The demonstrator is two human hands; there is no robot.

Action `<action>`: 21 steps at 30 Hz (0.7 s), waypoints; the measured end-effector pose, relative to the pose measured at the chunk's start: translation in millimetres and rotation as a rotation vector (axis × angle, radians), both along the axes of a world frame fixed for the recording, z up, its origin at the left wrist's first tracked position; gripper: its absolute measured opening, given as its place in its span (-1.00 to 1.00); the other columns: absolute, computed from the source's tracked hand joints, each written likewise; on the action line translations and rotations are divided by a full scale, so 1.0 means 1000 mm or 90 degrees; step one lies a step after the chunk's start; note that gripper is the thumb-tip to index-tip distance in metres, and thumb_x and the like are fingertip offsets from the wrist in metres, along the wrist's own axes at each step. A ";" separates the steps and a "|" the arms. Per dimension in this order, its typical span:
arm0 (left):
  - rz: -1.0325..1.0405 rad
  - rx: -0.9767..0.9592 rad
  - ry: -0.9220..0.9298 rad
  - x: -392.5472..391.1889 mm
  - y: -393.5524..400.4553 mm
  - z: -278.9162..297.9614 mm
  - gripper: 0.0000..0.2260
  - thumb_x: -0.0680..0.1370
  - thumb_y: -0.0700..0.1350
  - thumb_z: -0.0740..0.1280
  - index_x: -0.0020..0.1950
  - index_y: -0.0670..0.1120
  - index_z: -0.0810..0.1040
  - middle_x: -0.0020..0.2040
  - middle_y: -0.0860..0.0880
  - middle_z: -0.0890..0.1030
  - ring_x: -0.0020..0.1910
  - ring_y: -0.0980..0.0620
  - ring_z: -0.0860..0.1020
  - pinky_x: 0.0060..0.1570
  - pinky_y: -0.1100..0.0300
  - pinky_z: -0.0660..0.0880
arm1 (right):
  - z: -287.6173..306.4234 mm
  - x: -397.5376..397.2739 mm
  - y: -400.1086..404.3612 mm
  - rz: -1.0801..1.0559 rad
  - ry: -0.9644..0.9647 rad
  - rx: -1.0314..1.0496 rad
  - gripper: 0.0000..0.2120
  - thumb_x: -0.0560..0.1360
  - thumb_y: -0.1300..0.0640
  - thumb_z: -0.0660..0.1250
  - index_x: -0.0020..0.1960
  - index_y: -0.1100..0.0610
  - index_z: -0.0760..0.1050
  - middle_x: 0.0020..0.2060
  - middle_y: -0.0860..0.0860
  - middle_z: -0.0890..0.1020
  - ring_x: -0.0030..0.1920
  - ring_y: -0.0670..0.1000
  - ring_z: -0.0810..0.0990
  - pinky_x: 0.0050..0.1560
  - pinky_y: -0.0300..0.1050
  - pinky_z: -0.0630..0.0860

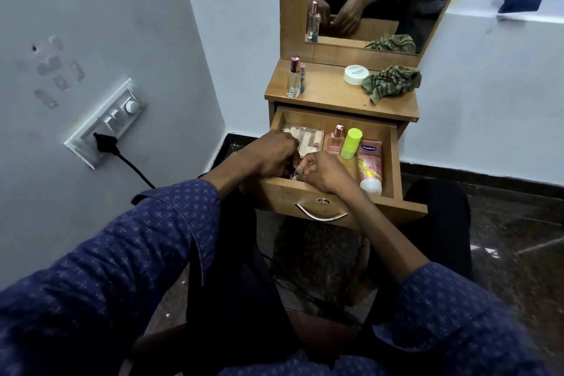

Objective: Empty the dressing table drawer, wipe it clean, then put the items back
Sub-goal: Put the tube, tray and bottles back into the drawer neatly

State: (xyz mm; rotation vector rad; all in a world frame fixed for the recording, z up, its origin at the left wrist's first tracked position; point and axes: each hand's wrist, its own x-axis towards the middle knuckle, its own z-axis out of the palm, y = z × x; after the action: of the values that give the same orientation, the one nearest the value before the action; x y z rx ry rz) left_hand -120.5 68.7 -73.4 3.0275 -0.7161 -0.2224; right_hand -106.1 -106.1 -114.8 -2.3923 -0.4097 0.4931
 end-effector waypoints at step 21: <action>0.116 -0.264 0.020 0.009 0.018 -0.006 -0.76 0.53 -0.26 0.37 -0.01 0.02 0.79 -0.04 0.06 0.65 -0.05 0.04 0.60 -0.06 0.14 0.54 | -0.004 0.018 -0.007 -0.040 0.188 0.094 -0.82 0.50 0.32 0.51 -0.19 0.08 0.62 -0.23 -0.03 0.70 -0.26 -0.14 0.60 -0.32 -0.37 0.51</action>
State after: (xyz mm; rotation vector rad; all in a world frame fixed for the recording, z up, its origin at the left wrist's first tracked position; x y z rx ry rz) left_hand -111.9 86.7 -79.1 2.6634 -0.4152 -0.1010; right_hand -88.0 -112.9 -119.0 -2.1414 -0.2301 0.7477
